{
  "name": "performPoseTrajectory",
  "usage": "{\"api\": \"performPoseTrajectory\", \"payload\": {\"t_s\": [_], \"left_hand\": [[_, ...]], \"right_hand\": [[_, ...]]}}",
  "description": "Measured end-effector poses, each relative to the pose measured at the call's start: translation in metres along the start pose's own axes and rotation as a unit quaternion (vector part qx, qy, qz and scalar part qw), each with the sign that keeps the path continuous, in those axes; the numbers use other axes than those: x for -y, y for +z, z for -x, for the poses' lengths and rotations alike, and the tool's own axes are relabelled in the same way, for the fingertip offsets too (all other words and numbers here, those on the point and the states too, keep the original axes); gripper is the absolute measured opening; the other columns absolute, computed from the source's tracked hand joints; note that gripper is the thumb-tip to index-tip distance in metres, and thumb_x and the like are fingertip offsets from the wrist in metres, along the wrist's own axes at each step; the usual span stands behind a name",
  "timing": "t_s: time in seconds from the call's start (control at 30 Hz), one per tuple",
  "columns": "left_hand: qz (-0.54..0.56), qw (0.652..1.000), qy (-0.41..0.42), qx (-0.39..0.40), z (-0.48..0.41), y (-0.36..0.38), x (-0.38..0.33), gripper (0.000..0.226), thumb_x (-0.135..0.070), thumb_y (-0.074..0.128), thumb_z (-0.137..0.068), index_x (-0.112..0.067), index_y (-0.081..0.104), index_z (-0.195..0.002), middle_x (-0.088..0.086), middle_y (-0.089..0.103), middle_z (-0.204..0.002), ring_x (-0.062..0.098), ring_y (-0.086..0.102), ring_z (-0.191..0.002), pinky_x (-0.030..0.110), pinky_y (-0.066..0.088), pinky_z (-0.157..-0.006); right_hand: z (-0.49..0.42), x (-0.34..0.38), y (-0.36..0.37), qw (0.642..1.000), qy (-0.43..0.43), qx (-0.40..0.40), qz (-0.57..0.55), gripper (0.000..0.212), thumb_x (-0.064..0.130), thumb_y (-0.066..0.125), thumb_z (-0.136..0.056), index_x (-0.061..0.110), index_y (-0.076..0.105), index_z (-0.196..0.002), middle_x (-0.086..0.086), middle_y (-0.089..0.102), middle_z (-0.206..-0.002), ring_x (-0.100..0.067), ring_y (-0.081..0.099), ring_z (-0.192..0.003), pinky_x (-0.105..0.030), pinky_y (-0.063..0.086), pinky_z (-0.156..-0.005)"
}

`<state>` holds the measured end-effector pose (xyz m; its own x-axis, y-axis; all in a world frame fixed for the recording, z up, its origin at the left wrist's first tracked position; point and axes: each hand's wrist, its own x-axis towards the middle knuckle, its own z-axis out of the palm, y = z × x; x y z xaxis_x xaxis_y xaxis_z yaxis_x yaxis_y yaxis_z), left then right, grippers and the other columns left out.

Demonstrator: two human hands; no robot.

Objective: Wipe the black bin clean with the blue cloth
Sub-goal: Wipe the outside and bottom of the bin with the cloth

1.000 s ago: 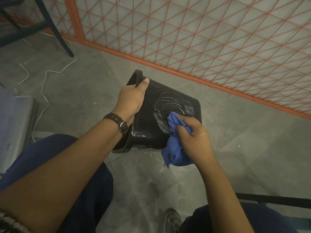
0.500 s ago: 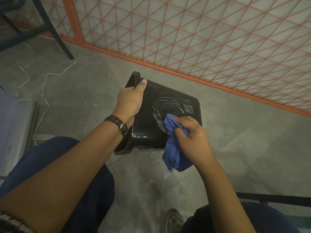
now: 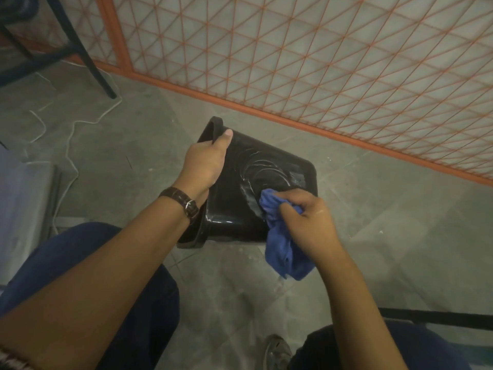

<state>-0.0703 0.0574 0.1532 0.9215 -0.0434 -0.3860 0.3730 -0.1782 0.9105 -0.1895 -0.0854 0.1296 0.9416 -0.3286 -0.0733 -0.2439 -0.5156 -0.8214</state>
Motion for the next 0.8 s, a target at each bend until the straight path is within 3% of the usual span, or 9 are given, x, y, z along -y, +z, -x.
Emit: {"api": "performPoseTrajectory", "payload": {"t_s": [0.07,0.17,0.23,0.3,0.37,0.47,0.57,0.63,0.8], "left_hand": [[0.008,1.0,-0.008,0.006,0.001,0.001,0.001,0.039,-0.049,0.051,-0.09,-0.014,0.06,-0.076,0.007,0.064,-0.084,0.027,0.064,-0.089,0.045,0.051,-0.092],[0.034,0.999,-0.014,-0.009,0.002,0.004,0.002,0.036,-0.048,0.052,-0.09,-0.017,0.058,-0.073,0.008,0.063,-0.084,0.031,0.065,-0.094,0.046,0.052,-0.09],[0.028,0.999,-0.005,-0.016,0.0,0.005,0.001,0.038,-0.048,0.053,-0.089,-0.015,0.057,-0.071,0.008,0.061,-0.08,0.03,0.064,-0.09,0.047,0.052,-0.09],[0.019,1.0,0.008,-0.018,-0.002,0.004,-0.002,0.04,-0.049,0.053,-0.089,-0.014,0.057,-0.071,0.007,0.059,-0.078,0.028,0.062,-0.086,0.047,0.052,-0.091],[0.005,1.0,0.015,-0.009,-0.003,0.004,-0.005,0.041,-0.05,0.051,-0.089,-0.012,0.058,-0.077,0.011,0.06,-0.084,0.031,0.062,-0.088,0.048,0.051,-0.091],[-0.005,1.0,0.013,-0.002,-0.004,0.006,-0.004,0.045,-0.051,0.049,-0.09,-0.008,0.063,-0.084,0.014,0.064,-0.092,0.034,0.064,-0.097,0.048,0.051,-0.091],[0.024,1.0,-0.003,-0.016,-0.006,0.008,-0.003,0.039,-0.048,0.051,-0.09,-0.013,0.062,-0.078,0.014,0.066,-0.091,0.033,0.065,-0.095,0.046,0.053,-0.089],[0.031,0.999,0.003,-0.025,-0.007,0.009,-0.004,0.038,-0.046,0.053,-0.09,-0.012,0.061,-0.074,0.01,0.063,-0.082,0.03,0.064,-0.086,0.04,0.053,-0.082],[0.044,0.999,0.016,-0.027,-0.006,0.006,-0.003,0.039,-0.045,0.053,-0.09,-0.009,0.063,-0.078,0.009,0.063,-0.08,0.025,0.062,-0.08,0.039,0.053,-0.079]], "right_hand": [[-0.003,-0.001,-0.004,0.999,0.019,-0.03,0.01,0.029,0.015,0.05,-0.082,0.037,0.068,-0.084,0.008,0.066,-0.095,-0.007,0.063,-0.084,-0.03,0.053,-0.081],[0.0,0.006,0.008,0.995,-0.009,-0.08,0.061,0.029,0.013,0.05,-0.084,0.026,0.068,-0.103,0.01,0.058,-0.101,0.002,0.053,-0.083,-0.005,0.039,-0.081],[0.003,0.011,0.017,0.997,-0.02,-0.07,0.038,0.029,0.01,0.051,-0.085,0.021,0.068,-0.107,0.008,0.057,-0.1,0.008,0.051,-0.081,0.004,0.033,-0.074],[0.003,0.012,0.016,0.999,-0.032,-0.033,0.016,0.027,0.013,0.051,-0.083,0.024,0.07,-0.1,0.006,0.061,-0.097,0.011,0.053,-0.086,0.0,0.037,-0.076],[-0.002,0.009,0.005,1.0,-0.01,-0.005,-0.002,0.027,0.017,0.05,-0.081,0.032,0.07,-0.087,0.006,0.066,-0.092,0.0,0.061,-0.086,-0.016,0.049,-0.079],[-0.008,0.006,-0.006,0.998,0.043,-0.041,-0.015,0.026,0.012,0.05,-0.085,0.026,0.069,-0.076,-0.006,0.07,-0.083,-0.018,0.067,-0.079,-0.037,0.056,-0.076],[-0.006,0.013,0.007,0.995,-0.004,-0.091,0.039,0.026,0.011,0.05,-0.085,0.022,0.07,-0.097,0.003,0.064,-0.097,0.0,0.058,-0.08,-0.007,0.043,-0.077],[-0.004,0.019,0.018,0.996,-0.038,-0.073,0.035,0.027,0.009,0.051,-0.084,0.018,0.069,-0.102,0.009,0.058,-0.095,0.012,0.052,-0.082,0.003,0.033,-0.073],[-0.01,0.012,0.007,1.0,-0.027,0.007,-0.009,0.026,0.021,0.047,-0.076,0.035,0.068,-0.083,0.012,0.063,-0.091,0.002,0.059,-0.086,-0.011,0.044,-0.077]]}}
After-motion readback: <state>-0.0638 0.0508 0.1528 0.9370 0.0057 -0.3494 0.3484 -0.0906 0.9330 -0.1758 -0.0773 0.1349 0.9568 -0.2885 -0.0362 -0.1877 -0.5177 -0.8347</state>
